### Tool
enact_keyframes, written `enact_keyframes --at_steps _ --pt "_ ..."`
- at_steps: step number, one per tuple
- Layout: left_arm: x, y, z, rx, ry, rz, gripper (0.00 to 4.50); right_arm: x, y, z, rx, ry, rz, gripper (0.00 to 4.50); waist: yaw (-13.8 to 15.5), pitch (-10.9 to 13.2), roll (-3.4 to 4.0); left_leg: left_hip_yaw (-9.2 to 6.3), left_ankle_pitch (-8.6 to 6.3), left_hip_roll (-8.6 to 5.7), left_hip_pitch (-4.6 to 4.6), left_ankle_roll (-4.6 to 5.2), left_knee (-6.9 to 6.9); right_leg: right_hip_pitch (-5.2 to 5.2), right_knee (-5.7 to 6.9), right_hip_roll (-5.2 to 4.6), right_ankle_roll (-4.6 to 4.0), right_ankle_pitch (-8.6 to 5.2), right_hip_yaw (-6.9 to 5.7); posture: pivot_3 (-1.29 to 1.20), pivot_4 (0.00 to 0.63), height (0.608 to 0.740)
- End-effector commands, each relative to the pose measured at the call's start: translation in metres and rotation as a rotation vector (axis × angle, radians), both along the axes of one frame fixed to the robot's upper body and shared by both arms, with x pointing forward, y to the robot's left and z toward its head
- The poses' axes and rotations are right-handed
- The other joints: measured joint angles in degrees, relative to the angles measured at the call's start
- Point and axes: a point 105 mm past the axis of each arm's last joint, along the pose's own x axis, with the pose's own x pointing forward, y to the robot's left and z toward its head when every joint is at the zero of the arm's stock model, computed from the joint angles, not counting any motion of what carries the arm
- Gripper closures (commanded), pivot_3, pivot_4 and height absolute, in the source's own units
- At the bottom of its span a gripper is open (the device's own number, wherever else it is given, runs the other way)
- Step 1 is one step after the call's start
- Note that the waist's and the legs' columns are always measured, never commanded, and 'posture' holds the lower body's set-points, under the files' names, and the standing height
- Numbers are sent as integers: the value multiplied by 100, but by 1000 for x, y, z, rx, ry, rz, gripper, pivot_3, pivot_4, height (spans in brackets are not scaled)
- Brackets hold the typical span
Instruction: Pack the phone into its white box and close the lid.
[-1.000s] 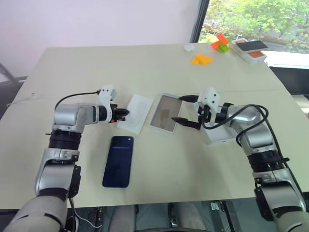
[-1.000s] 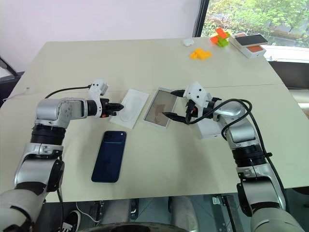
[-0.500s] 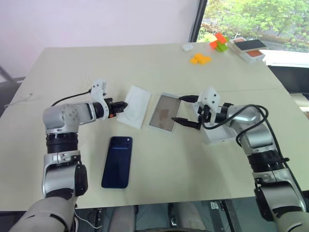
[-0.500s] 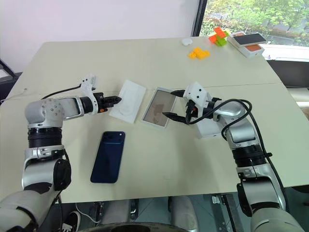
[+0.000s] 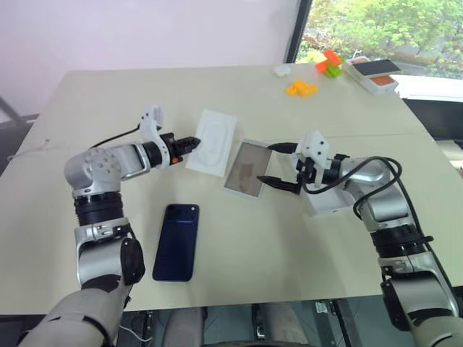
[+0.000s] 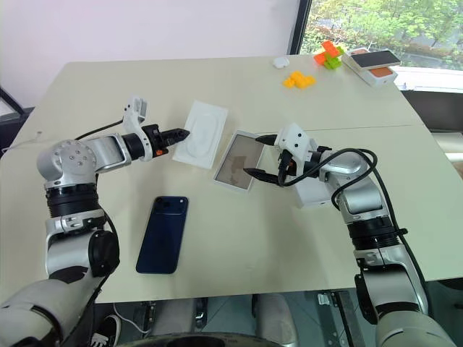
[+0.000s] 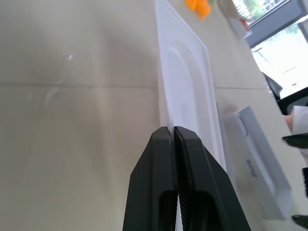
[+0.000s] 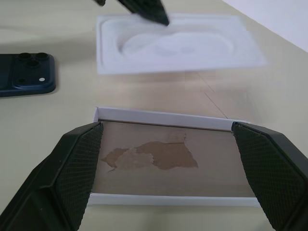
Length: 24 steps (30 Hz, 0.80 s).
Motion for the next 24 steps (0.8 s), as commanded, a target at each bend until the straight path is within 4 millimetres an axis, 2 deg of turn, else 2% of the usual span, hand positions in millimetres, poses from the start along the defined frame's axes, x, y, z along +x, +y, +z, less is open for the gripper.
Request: enact_keyframes --at_steps 1,7,12,18,24 --pt "3 -14 7 -38 -25 -41 4458 -2 -3 9 6 -43 -2 0 2 0 0 0 0 0 0 0 -1 -1 0 1 0 0 0 0 150 740" --pt "11 -54 -6 -27 6 -84 4458 -2 -25 13 -2 -34 -46 0 32 4 -7 1 0 -5 -5 0 6 0 -2 -5 1 1 0 0 150 740" --pt "6 -83 -15 -24 24 -134 4458 -8 -40 11 -18 -6 -60 0 10 5 -8 1 0 -7 -8 -1 2 0 -8 -5 3 2 0 0 150 740" --pt "7 -89 -30 56 37 -125 4458 -10 -43 11 -13 -8 -79 0 -15 6 -7 2 2 -2 -4 -4 0 -3 -6 3 3 2 2 0 150 740" --pt "8 -85 -31 107 21 -126 4458 -7 -39 10 -6 -19 -86 0 16 6 -7 3 3 -3 -4 -5 3 -1 -6 2 3 2 3 0 150 740"
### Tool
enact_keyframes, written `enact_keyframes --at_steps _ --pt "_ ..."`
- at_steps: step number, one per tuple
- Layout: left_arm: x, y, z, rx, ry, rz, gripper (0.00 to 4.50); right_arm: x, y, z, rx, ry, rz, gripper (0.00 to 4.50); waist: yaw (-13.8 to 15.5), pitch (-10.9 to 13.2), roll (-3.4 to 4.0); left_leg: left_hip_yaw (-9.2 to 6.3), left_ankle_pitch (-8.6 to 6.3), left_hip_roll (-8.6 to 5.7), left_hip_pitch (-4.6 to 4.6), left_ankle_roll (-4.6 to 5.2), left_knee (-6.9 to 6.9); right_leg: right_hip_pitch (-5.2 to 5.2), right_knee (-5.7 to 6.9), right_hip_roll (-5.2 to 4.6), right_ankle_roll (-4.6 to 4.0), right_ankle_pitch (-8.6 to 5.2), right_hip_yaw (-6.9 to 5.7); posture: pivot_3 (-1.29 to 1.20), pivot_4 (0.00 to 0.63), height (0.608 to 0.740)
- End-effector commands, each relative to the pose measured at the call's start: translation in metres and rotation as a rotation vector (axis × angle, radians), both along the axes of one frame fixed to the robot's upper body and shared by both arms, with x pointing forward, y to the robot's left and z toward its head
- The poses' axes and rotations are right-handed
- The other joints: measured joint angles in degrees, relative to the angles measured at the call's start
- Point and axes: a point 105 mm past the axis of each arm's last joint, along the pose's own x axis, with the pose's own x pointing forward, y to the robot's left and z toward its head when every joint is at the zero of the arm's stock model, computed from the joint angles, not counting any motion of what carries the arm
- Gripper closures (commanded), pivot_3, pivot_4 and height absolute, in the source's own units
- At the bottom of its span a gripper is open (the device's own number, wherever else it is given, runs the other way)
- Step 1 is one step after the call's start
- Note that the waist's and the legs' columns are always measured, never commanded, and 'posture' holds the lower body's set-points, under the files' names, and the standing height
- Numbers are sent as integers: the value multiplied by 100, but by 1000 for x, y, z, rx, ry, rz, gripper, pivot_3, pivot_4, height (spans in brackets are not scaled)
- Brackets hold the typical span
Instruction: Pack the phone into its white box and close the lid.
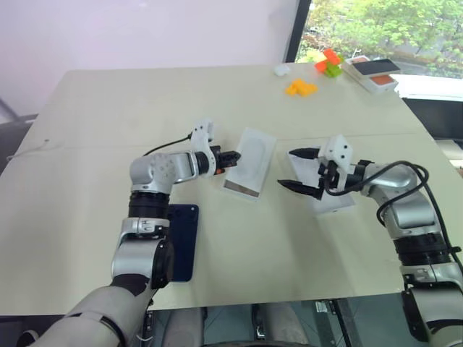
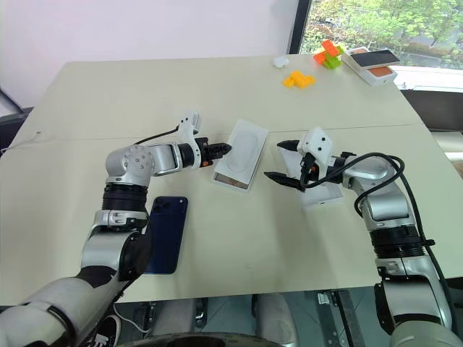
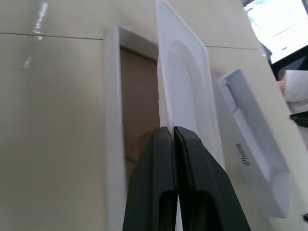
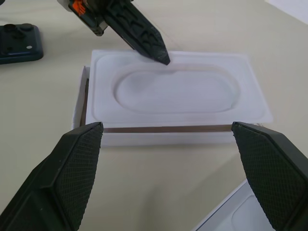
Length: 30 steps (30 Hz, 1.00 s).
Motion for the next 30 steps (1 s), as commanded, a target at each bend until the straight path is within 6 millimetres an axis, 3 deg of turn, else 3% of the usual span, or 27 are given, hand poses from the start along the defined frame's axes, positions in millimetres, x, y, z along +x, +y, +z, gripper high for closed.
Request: enact_keyframes --at_steps 1,7,19,22,25,30 --pt "0 0 14 -11 -53 -9 4458 -1 3 15 18 -73 11 0 7 0 0 0 0 0 0 0 0 0 0 0 0 0 0 0 150 740" --pt "-5 -7 1 23 -39 -21 4458 1 7 18 23 -90 14 0 6 0 0 0 1 0 -1 -2 0 0 0 0 0 0 0 0 150 740" --pt "-7 -11 -7 90 -60 -29 4458 4 10 17 18 -101 17 0 6 0 0 0 1 0 -1 -2 1 1 0 0 0 0 0 0 150 740" --pt "-7 -10 -8 93 -61 -20 3496 4 11 17 18 -102 19 0 5 0 0 0 1 0 -1 -2 1 1 0 0 0 0 0 0 150 740" --pt "-8 -10 -2 81 -68 -31 2043 4 13 17 21 -101 20 0 4 0 0 -1 1 0 0 -2 2 2 1 0 0 0 0 0 150 740" --pt "-9 -10 8 75 -91 -34 2043 5 14 16 24 -98 24 0 -4 0 0 -1 1 0 0 -2 3 2 1 0 0 0 0 0 150 740"
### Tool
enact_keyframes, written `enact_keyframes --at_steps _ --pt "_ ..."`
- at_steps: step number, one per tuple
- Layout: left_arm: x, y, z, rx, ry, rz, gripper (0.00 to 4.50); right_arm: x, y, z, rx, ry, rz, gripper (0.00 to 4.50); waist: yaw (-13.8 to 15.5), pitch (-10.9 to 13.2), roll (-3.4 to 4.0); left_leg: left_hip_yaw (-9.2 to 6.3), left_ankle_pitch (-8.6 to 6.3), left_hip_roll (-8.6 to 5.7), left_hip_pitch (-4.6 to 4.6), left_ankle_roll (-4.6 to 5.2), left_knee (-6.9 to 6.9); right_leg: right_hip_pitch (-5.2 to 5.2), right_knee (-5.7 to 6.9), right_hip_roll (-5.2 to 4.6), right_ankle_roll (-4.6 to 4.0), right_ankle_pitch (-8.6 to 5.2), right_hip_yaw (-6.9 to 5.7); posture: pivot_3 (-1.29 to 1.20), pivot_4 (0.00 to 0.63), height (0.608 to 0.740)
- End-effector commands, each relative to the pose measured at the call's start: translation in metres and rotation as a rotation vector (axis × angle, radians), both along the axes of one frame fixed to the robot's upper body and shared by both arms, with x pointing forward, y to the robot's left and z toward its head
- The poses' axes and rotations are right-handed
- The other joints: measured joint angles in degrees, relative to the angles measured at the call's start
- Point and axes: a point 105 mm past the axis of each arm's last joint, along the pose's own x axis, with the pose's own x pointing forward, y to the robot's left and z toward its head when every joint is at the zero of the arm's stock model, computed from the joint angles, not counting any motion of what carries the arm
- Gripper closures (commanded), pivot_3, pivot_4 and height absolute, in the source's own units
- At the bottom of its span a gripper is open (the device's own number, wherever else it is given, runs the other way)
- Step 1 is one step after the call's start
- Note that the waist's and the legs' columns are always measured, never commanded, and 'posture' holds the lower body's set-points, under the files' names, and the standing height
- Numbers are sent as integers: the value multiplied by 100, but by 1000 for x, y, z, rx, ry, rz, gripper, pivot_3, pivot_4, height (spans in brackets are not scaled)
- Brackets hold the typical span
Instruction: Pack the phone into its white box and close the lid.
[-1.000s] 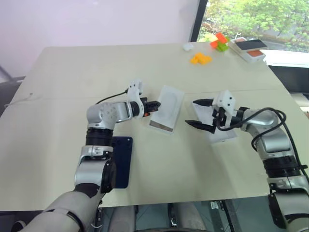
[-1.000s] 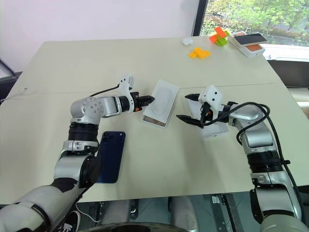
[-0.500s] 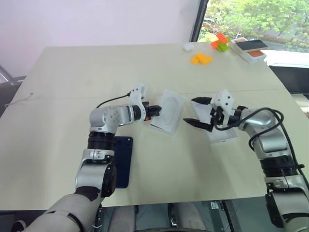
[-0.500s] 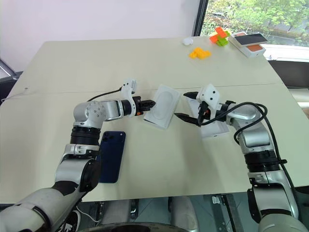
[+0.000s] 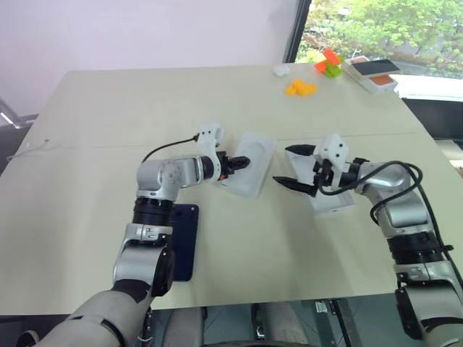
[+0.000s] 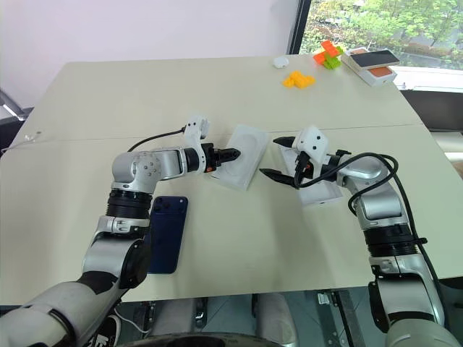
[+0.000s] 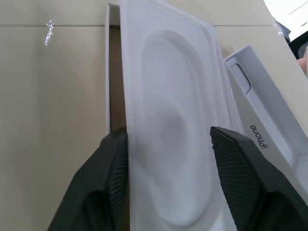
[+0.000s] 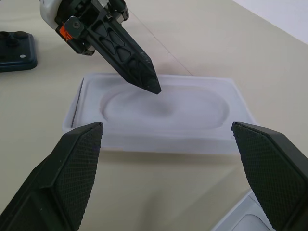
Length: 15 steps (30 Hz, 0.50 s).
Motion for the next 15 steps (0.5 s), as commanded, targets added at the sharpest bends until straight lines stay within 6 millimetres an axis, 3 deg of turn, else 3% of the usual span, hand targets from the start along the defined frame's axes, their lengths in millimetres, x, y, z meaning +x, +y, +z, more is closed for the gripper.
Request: enact_keyframes --at_steps 1,15 --pt "0 4 16 -10 -48 7 2043 2 4 13 8 -58 14 0 3 0 0 0 0 0 0 0 -1 0 0 0 0 0 0 0 150 740" --pt "-11 9 43 1 -115 -12 2043 3 9 12 17 -64 25 0 8 0 0 0 0 0 0 0 -2 0 -1 0 0 0 0 0 150 740"
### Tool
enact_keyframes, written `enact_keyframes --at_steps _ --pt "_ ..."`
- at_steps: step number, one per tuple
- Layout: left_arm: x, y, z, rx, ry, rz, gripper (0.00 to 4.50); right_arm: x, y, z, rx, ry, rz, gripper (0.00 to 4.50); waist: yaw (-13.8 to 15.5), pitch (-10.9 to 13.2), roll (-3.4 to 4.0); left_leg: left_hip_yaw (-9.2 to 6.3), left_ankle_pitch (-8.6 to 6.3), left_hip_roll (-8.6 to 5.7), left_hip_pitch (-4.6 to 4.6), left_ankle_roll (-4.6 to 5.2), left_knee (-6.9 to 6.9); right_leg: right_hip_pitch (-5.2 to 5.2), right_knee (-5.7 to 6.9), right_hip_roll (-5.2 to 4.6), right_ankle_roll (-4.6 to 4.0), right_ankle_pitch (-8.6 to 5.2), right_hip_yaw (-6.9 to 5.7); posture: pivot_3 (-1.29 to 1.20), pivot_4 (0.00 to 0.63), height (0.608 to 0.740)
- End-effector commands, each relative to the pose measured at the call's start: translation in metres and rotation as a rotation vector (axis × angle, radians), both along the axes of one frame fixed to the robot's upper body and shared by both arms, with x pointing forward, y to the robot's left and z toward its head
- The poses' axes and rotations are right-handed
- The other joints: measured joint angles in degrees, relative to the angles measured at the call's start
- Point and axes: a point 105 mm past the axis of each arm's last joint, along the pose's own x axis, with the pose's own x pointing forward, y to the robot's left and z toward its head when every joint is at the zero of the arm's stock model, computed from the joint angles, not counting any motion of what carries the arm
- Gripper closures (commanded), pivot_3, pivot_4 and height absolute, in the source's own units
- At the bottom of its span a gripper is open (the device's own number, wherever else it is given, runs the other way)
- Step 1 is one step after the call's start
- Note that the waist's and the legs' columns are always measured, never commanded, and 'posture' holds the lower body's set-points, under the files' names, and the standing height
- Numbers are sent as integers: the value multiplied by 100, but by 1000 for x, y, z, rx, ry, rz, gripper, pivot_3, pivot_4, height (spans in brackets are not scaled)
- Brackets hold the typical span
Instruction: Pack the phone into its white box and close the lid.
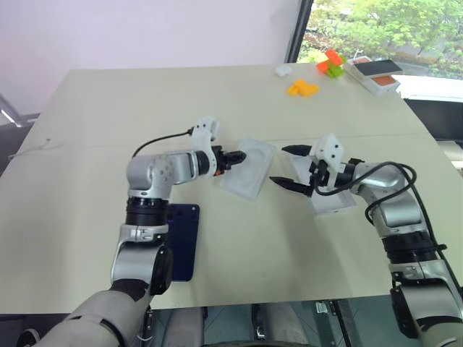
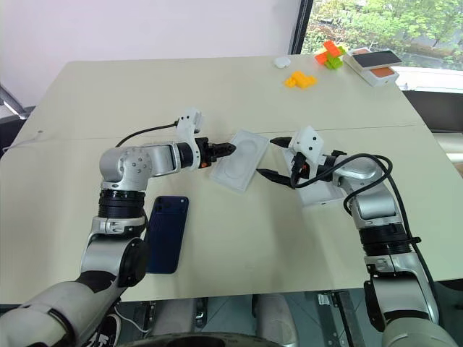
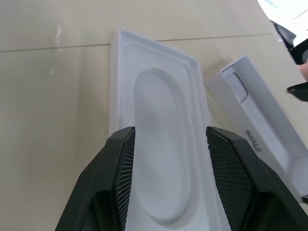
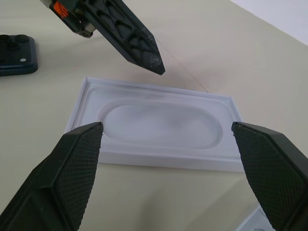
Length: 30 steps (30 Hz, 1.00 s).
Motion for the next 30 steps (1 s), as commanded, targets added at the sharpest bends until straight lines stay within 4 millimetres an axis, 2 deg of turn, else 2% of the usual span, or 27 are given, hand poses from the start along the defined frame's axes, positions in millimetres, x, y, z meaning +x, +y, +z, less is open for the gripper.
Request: enact_keyframes --at_steps 1,4,8,11,13,15,17,19,21,26,29,30 --pt "-6 2 19 13 -81 -29 2043 1 5 15 15 -55 17 0 -1 0 0 0 0 0 0 0 0 0 0 0 0 0 0 0 150 740" --pt "-7 12 26 25 -125 -18 2043 3 6 18 32 -63 8 0 -28 0 0 0 1 1 0 -2 -1 -1 0 0 0 0 1 0 150 740" --pt "-3 36 41 -3 -203 34 2043 5 11 21 64 -60 5 0 -15 0 0 -1 3 4 1 -5 -3 -1 1 3 0 0 1 0 150 740" --pt "5 65 34 61 -222 111 2043 5 16 22 70 -65 12 0 -10 0 1 1 3 3 1 -5 -2 -1 0 2 0 0 1 0 150 740" --pt "2 79 30 76 -236 115 2043 5 23 21 79 -65 22 0 -28 0 1 1 3 4 1 -5 -4 -1 0 2 0 0 2 0 150 740" --pt "-1 89 26 124 -261 115 2535 4 32 18 77 -56 44 0 -25 0 1 1 3 5 2 -5 -6 -3 0 3 0 0 2 0 150 740" --pt "3 98 27 89 -259 173 2535 9 40 17 91 -61 37 0 -16 1 1 1 3 6 1 -5 -6 -3 1 3 0 0 2 0 150 740" --pt "2 101 34 34 -277 173 2535 12 50 17 104 -68 36 0 -6 2 -1 0 2 6 1 -4 -1 -2 2 3 -1 0 1 0 150 740" --pt "2 105 33 69 -299 183 2535 18 55 15 94 -79 18 0 -1 2 -1 0 0 6 1 -1 2 -1 3 2 -3 2 1 0 150 740" --pt "2 118 30 99 -313 242 2535 26 58 13 101 -66 9 0 -12 2 -1 1 -1 5 1 2 -4 -3 2 1 -2 3 2 0 150 740" --pt "4 121 34 79 -332 266 2541 32 67 7 82 -51 -5 783 -15 2 0 1 -2 10 1 4 -6 -6 2 5 -2 3 2 0 150 740" --pt "4 121 35 75 -339 267 2541 35 68 4 69 -44 -20 1283 -33 2 0 1 -2 11 1 4 -6 -6 2 7 -2 3 2 0 150 740"
